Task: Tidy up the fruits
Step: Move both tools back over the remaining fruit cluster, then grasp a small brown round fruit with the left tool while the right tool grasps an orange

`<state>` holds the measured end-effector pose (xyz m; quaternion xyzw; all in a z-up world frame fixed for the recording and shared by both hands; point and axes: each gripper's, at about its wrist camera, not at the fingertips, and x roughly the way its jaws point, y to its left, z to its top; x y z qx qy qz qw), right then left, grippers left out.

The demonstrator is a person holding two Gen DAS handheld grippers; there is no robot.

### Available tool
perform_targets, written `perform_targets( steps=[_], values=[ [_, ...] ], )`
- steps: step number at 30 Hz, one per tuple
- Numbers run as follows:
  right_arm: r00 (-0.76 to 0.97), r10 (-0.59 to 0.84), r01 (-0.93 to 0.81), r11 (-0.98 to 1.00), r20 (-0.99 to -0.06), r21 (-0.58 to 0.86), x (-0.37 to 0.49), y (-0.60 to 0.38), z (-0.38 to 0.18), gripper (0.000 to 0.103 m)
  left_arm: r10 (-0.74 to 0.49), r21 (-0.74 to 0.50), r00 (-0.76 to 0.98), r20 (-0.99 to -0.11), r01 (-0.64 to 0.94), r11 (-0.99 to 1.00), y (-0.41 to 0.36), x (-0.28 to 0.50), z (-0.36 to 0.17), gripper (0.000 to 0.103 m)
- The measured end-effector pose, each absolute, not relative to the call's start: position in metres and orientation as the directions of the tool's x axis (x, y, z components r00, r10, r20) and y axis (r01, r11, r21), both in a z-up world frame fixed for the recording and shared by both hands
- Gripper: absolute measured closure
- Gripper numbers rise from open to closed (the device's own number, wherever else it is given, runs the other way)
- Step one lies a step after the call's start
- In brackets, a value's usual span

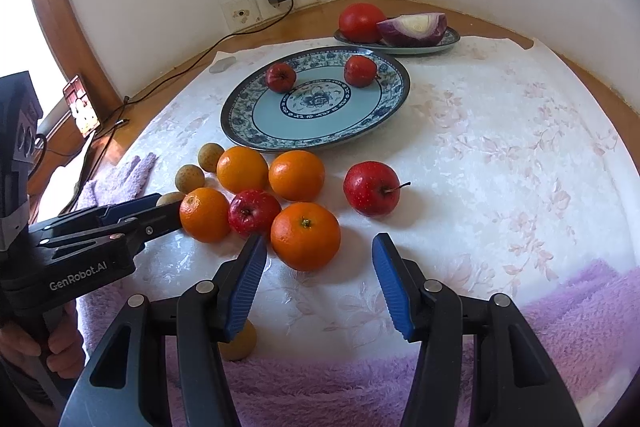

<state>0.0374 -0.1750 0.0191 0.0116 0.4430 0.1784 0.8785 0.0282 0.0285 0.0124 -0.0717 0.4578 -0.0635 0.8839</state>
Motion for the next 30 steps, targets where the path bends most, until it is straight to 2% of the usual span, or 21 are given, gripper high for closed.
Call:
perform_targets(
  steps=[10,17,24,30],
  values=[
    [0.567,0.296,-0.313,0.941,-0.769,0.132,0.0352,-0.1686,0.0172,0.047,-0.177,-0.185,0.575,-0.799,0.046,0.982,0.0270,0.0298,0.0111,0.062],
    [0.561,0.319,-0.326,0.933,-0.764,0.151,0.0342,-0.1679,0.0172,0.062,-0.177,-0.183,0.579,-0.796,0.049,0.982,0.0272,0.0282,0.0115,0.062],
    [0.559,0.325,-0.336,0.930,-0.763,0.150,0.0330,-0.1654,0.0169,0.066,-0.211,-0.212,0.574,-0.791,0.066,0.975,0.0265,0.0269,0.0124,0.075],
    [0.559,0.326,-0.335,0.930,-0.762,0.152,0.0325,-0.1656,0.0168,0.067,-0.214,-0.217,0.571,-0.792,0.064,0.974,0.0266,0.0257,0.0132,0.075]
  ],
)
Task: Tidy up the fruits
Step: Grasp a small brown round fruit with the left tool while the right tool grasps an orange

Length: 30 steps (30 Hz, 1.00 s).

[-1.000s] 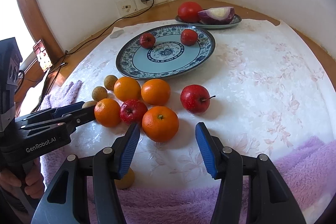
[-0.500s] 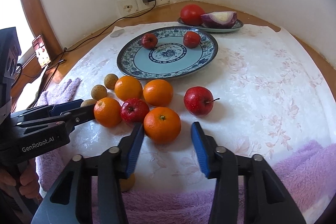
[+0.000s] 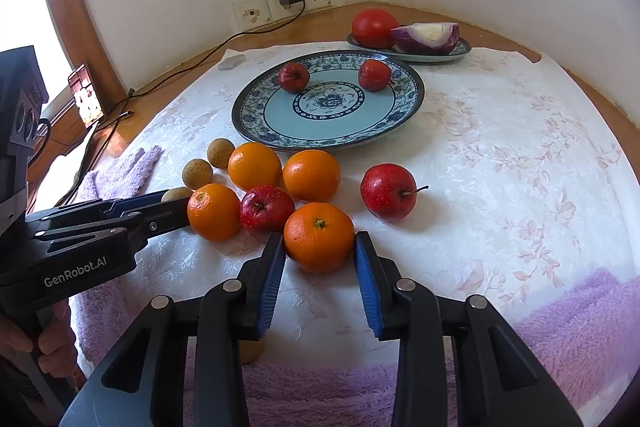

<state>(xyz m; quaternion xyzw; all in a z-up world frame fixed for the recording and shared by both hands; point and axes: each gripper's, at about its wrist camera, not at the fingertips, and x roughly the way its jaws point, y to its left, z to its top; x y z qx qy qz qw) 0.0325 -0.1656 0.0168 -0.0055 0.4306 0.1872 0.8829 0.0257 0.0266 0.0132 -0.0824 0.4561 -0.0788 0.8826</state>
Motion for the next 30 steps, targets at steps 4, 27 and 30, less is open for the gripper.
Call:
perform_targets(
  steps=[4,27,30],
  values=[
    [0.560,0.330,-0.336,0.929,-0.760,0.156,0.031,-0.166,0.018,0.067,-0.216,-0.220,0.573,-0.791,0.063,0.973,0.027,0.024,0.015,0.075],
    [0.597,0.357,-0.342,0.923,-0.719,0.174,0.026,-0.172,0.037,0.067,-0.212,-0.202,0.595,-0.775,0.085,0.976,0.017,0.021,0.039,0.075],
    [0.602,0.356,-0.342,0.924,-0.714,0.173,0.026,-0.173,0.040,0.067,-0.213,-0.199,0.597,-0.773,0.090,0.976,0.014,0.023,0.042,0.075]
  ],
)
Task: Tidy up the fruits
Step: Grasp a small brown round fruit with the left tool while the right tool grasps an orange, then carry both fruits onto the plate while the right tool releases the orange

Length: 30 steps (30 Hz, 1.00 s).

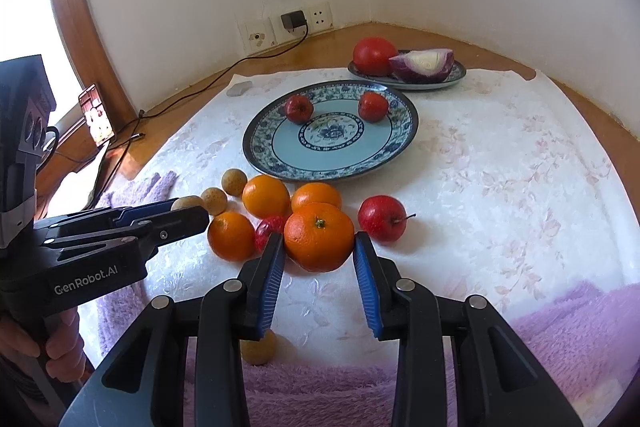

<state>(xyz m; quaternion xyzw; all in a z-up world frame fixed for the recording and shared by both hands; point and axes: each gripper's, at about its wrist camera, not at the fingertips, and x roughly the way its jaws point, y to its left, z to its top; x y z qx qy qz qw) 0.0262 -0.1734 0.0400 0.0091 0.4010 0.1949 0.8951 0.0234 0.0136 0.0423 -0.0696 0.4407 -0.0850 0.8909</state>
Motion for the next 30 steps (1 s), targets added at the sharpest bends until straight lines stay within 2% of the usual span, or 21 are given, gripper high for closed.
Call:
perform_targets(
  steps=[30],
  values=[
    [0.640,0.344,-0.335,0.930,-0.687,0.154,0.072,-0.187,0.063,0.067,-0.216,-0.191,0.621,-0.753,0.108,0.976,-0.004,0.080,0.060,0.075]
  ],
)
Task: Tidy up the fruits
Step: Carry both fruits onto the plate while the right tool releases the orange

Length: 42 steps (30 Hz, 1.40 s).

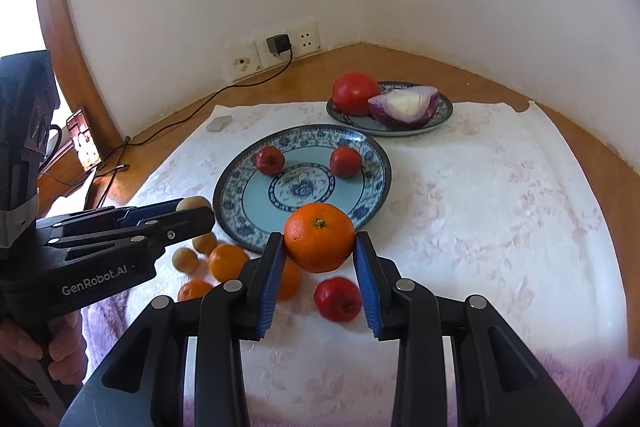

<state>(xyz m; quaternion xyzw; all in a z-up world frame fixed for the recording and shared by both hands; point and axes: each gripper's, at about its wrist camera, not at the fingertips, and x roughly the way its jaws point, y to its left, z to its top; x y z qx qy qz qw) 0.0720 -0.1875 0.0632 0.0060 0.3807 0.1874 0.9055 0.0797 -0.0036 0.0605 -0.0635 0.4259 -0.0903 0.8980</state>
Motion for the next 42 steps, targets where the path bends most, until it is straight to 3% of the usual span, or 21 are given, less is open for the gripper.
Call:
perform_targets(
  steps=[42],
  values=[
    [0.546,0.342,-0.321,0.929,-0.765,0.186,0.164,-0.168,0.021,0.067,-0.188,-0.171,0.585,-0.789,0.085,0.982,-0.010,0.162,0.014,0.075]
  ],
)
